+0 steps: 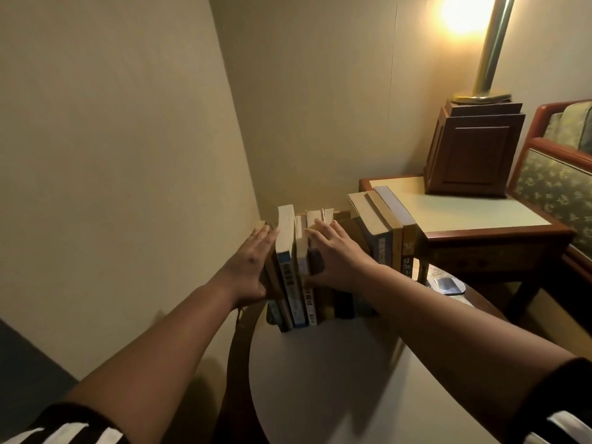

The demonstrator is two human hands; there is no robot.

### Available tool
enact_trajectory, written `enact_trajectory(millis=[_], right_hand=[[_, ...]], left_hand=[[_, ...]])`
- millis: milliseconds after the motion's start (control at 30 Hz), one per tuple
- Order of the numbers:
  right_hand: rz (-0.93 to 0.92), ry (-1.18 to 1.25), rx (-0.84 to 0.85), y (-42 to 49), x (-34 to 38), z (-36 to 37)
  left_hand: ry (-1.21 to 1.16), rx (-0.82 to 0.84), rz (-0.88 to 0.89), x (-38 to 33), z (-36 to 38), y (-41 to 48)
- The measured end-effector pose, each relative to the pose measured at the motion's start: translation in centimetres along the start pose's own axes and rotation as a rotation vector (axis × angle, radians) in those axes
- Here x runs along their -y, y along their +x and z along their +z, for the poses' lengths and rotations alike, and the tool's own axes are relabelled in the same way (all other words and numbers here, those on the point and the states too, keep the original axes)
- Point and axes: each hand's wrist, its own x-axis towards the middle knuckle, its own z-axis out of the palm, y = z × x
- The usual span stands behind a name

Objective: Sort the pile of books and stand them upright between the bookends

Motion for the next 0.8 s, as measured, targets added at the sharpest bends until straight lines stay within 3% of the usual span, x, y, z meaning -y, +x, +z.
enact_trajectory(millis=[567, 800], right_hand=[[-0.041, -0.064, 0.004, 0.4, -0.2, 0.7], [0.000, -0.007, -0.048, -4.7, 1.2, -0.7]], left_hand=[[0.059, 0.017, 0.007, 0.3, 0.7, 1.7], [-0.028, -0.154, 0.027, -1.6, 0.0, -1.8]])
